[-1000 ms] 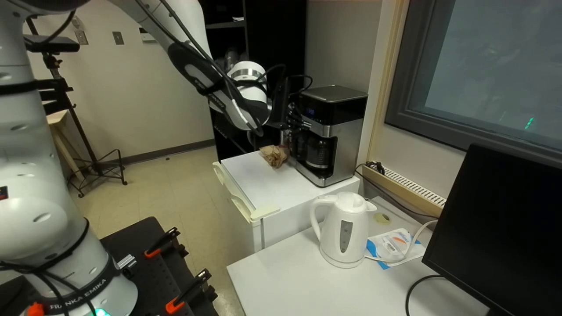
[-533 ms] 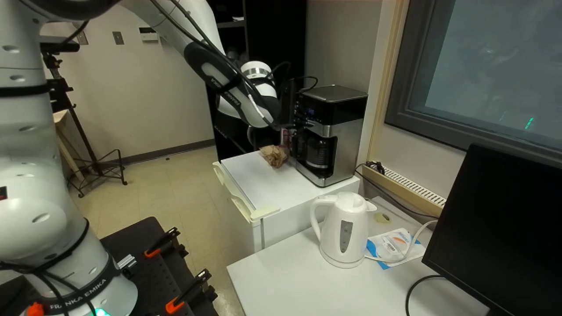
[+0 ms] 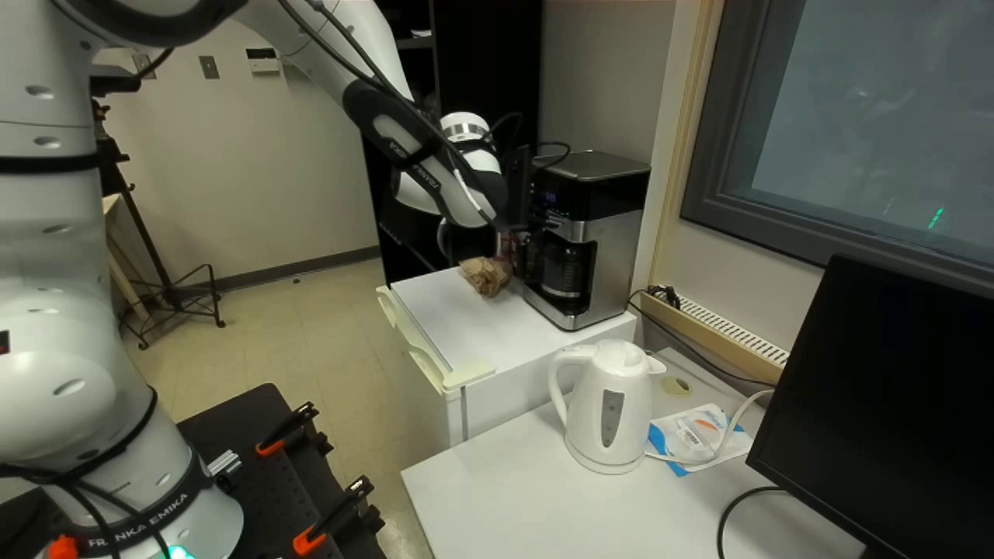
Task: Press the button on the coffee machine
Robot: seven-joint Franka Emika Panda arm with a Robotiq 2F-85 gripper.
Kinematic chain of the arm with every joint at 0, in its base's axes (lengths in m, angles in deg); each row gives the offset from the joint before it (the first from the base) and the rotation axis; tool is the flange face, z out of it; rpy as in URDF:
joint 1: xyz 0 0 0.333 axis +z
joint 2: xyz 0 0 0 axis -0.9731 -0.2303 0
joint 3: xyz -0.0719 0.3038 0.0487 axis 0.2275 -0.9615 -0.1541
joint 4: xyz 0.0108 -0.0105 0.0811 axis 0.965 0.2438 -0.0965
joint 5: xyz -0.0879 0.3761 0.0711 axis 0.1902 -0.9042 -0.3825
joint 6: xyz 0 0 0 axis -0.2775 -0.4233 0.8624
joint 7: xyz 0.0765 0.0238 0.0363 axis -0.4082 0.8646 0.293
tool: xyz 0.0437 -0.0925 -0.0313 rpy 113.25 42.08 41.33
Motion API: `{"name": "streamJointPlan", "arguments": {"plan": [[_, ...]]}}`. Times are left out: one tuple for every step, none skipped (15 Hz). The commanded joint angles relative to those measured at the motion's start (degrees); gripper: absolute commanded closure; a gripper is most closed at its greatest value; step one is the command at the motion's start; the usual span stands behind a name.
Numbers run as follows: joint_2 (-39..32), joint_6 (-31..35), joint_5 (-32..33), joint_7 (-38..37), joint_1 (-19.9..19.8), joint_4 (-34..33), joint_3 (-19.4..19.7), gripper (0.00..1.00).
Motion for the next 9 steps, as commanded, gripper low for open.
{"name": "streamJointPlan", "arguments": {"plan": [[-2.56, 2.21, 2.29, -2.14, -0.72, -3.47, -0.5, 1.0], [-2.66, 2.43, 2.4, -2.38, -0.71, -3.57, -0.51, 0.99], [-2.72, 2.7, 2.61, -2.64, -0.69, -3.65, -0.58, 1.0], [-2.75, 3.02, 2.74, -2.77, -0.65, -3.68, -0.64, 1.0], [-2.58, 3.11, 2.75, -2.65, -0.44, -3.28, -0.73, 1.0], [-2.31, 3.13, 2.86, -2.44, -0.21, -2.75, -0.88, 1.0], [-1.6, 2.93, 2.41, -1.56, 0.23, -1.56, -0.97, 1.0], [-1.02, 2.87, 2.13, -1.11, 0.55, -0.66, -1.18, 1.0], [-0.4, 2.72, 2.07, -0.68, 0.92, 0.3, -1.48, 0.99]]}}
